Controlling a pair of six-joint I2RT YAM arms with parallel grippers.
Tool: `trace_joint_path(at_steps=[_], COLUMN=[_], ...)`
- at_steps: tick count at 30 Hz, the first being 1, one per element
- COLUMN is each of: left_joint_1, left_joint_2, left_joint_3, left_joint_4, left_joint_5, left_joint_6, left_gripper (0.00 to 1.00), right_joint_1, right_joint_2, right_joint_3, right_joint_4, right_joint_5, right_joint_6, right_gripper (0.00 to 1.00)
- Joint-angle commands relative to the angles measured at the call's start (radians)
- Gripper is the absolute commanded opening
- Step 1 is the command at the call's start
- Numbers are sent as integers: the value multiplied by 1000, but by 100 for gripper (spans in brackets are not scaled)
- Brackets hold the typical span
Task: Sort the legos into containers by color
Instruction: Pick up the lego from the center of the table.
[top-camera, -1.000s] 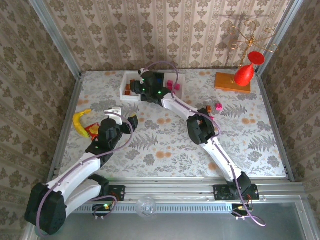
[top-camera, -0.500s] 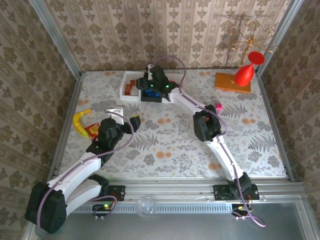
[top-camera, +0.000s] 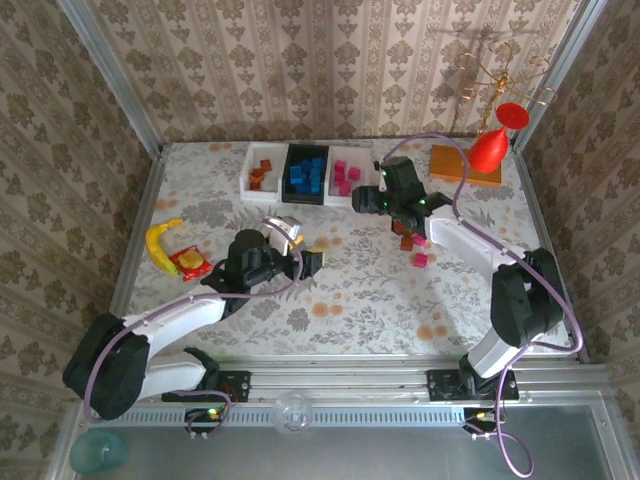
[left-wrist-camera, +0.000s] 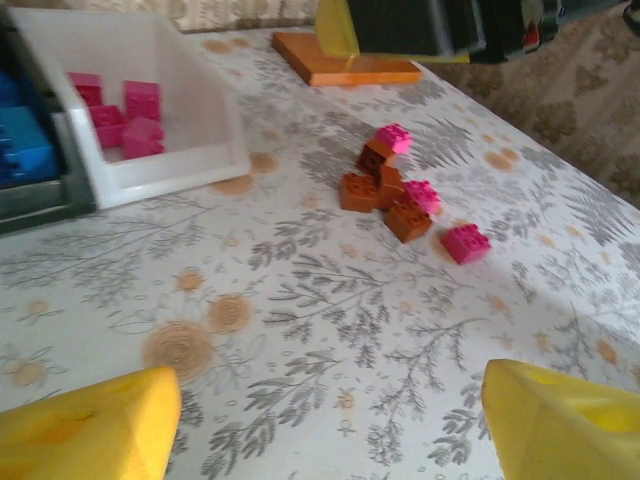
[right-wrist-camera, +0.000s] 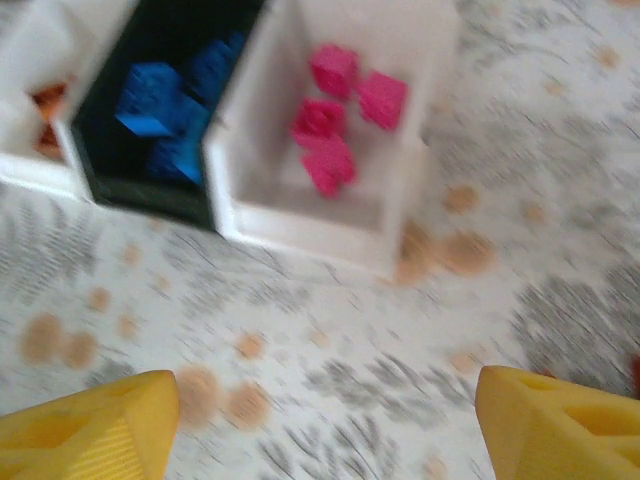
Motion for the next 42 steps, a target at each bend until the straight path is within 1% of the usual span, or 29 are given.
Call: trace_joint_path(at_steps=[1, 5, 8, 11, 15, 20, 24, 30, 34, 37, 42], left_joint_1=[-16, -22, -22, -21, -23, -23, -23, -23, -22, -23, -23], left_joint_2=[15, 20, 29, 29, 8, 8, 6, 0, -6, -10, -6], left_joint_3=[35, 43, 44, 49, 42, 40, 43, 44, 44, 44, 44], left_joint_4=[25, 8, -5, -26, -33, -35, -37, -47, -54, -56, -60], left_joint_5=[41, 36, 20, 9, -15, -30, -34, -40, -46, -47, -50], left_joint_6=[40, 54, 70, 79, 85, 81, 76, 81, 87, 90, 94], left_gripper=[82, 84, 85, 86, 86, 86, 86, 86, 86, 86, 86], right_joint_1=[-11, -38, -53, -53, -53, -69, -86, -88, -101, -119, -131], right_joint_2=[-50, -81, -74, -33, 26, 106, 172, 301, 429, 502, 561], right_joint_3=[-86, -145, -153, -118, -72, -27, 35, 182, 318, 390, 451], right_joint_4=[-99, -117, -128, -181, -243, -245, -241, -264, -362, -407, -470], right_joint_5=[141, 176, 180, 181, 173, 165, 135, 90, 78, 46, 23], right_joint_6=[-31, -28, -20, -19, -15, -9, -23, -81, -103, -104, -119], right_gripper=[81, 85, 88, 90, 90, 89, 86, 84, 84, 84, 85])
